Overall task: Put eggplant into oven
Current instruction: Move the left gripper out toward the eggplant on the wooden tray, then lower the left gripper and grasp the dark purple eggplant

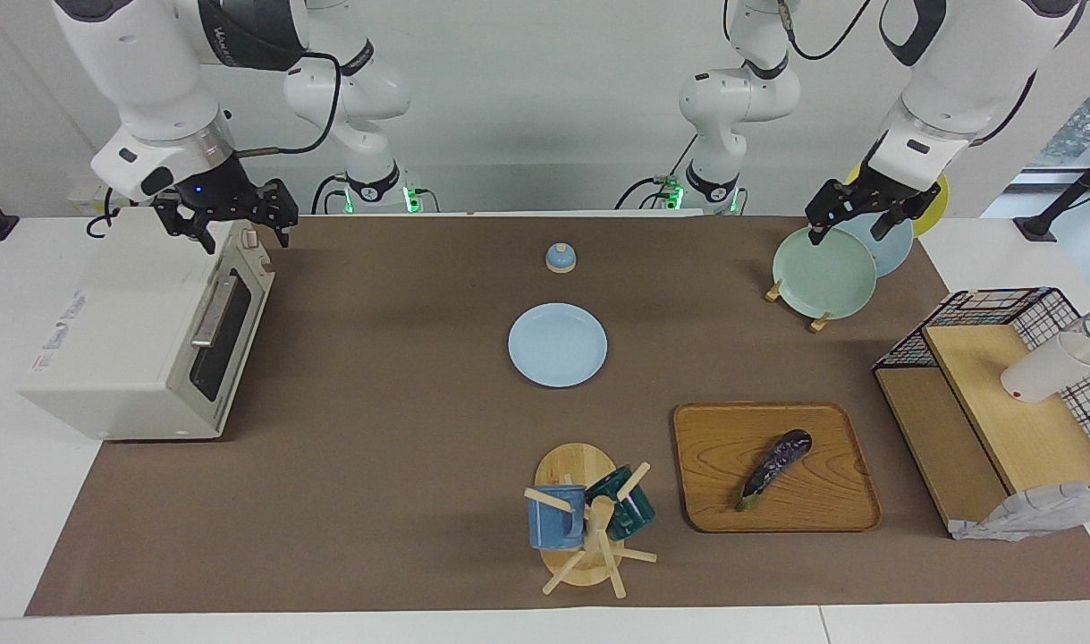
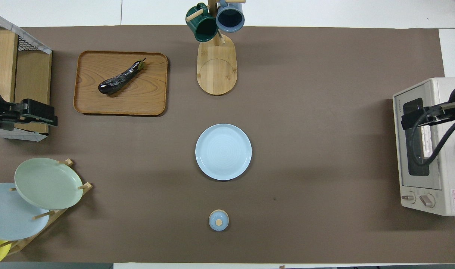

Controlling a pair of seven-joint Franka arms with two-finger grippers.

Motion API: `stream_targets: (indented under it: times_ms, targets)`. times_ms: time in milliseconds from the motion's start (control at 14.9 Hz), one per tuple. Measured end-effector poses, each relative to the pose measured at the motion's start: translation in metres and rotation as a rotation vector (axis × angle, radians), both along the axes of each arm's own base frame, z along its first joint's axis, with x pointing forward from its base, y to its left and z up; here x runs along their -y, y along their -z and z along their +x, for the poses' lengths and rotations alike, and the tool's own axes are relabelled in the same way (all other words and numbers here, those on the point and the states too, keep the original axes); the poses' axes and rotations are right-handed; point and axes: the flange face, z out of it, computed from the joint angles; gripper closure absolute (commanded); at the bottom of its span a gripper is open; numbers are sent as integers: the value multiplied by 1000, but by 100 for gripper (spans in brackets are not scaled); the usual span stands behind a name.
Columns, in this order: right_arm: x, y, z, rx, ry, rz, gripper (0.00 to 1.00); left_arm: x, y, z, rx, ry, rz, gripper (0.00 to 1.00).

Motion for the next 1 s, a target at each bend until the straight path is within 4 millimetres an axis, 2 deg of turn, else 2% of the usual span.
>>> stream_targets:
  times_ms: [268, 603, 804, 1005]
  targets:
    - [0, 0, 0, 0, 0, 0, 0, -1, 7, -1, -7, -2, 2, 0]
    - [0, 0, 0, 0, 0, 0, 0, -2, 14, 9, 48, -20, -25, 0]
    - [0, 0, 0, 0, 0, 0, 0, -1, 39, 26, 53, -32, -38, 0]
    - [0, 0, 0, 0, 0, 0, 0, 2, 81, 54, 40, -32, -48, 0]
